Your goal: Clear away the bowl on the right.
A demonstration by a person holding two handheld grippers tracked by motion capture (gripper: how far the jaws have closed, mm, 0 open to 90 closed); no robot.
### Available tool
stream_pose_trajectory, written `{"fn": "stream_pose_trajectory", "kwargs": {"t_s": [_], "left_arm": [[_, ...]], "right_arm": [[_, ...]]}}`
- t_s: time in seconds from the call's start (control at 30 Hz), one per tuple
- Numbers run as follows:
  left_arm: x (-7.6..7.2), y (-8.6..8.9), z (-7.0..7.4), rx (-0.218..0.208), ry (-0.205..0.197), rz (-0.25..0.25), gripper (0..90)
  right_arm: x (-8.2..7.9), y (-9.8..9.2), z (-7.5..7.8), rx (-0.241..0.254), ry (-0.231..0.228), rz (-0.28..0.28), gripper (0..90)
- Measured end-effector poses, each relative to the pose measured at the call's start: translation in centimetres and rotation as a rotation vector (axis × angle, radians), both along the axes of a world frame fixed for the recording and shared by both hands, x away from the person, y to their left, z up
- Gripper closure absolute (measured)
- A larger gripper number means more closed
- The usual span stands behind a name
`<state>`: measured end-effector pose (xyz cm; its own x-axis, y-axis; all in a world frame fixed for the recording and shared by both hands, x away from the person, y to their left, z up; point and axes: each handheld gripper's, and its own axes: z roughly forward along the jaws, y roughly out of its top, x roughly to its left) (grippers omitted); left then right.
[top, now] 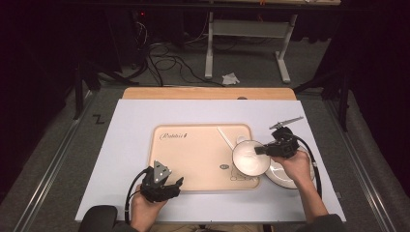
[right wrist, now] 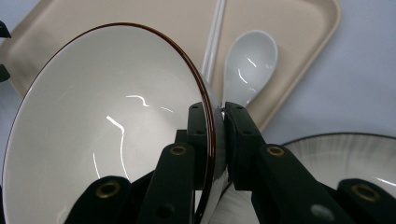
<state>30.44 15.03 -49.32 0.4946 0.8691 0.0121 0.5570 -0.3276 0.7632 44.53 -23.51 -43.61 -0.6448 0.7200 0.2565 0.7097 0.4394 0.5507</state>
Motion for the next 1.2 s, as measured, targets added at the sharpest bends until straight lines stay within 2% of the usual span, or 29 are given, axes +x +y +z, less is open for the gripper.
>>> {"fn": "stream_pose_trajectory", "kwargs": {"t_s": [0.27,0.43,0.77,1.2], "left_arm": [[0.3,0.4,0.2,-0.008,-0.013,0.024,31.9],[0.6,0.2,0.2,-0.006,-0.007,0.022,31.3],[1.1,-0.4,0.1,-0.007,-0.004,-0.009,31.2],[1.2,-0.6,-0.1,-0.004,0.002,-0.007,31.2]], "right_arm": [[0.1,3.0,0.3,-0.031,-0.017,0.054,83.0],[0.7,4.4,-0.2,-0.032,0.011,0.068,83.0],[1.6,6.9,-0.5,-0.074,0.033,0.056,83.0],[3.4,8.6,-1.8,-0.076,0.052,0.020,82.9]]}}
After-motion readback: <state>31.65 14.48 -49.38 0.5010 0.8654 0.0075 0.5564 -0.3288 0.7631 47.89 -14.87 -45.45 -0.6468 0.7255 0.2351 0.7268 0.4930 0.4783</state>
